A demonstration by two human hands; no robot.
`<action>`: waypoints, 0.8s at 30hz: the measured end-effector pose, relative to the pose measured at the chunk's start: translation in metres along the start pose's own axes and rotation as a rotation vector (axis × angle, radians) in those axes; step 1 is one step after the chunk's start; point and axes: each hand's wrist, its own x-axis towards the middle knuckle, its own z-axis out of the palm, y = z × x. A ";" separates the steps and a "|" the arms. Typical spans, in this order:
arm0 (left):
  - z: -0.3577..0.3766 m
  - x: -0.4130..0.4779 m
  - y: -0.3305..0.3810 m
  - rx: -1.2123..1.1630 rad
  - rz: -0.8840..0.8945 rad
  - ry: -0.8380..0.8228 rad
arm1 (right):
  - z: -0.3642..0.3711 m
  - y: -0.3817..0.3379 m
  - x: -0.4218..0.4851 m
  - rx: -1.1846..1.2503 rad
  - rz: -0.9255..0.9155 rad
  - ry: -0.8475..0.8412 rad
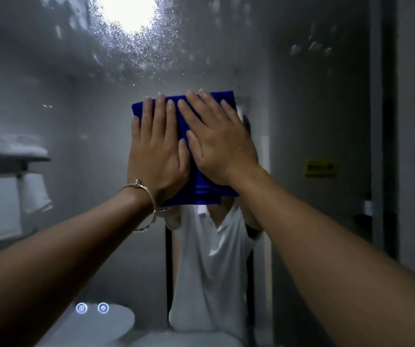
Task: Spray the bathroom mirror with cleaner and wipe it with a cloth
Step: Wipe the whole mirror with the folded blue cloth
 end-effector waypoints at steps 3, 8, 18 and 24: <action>0.004 0.008 0.026 0.001 0.009 -0.002 | -0.008 0.023 -0.009 0.001 0.018 0.012; 0.018 0.026 0.095 -0.020 0.054 -0.003 | -0.029 0.083 -0.036 -0.006 0.078 0.038; 0.048 0.045 0.219 -0.004 0.198 -0.022 | -0.061 0.185 -0.109 0.002 0.256 0.039; 0.047 0.045 0.221 0.014 0.197 -0.033 | -0.065 0.186 -0.110 0.037 0.243 0.047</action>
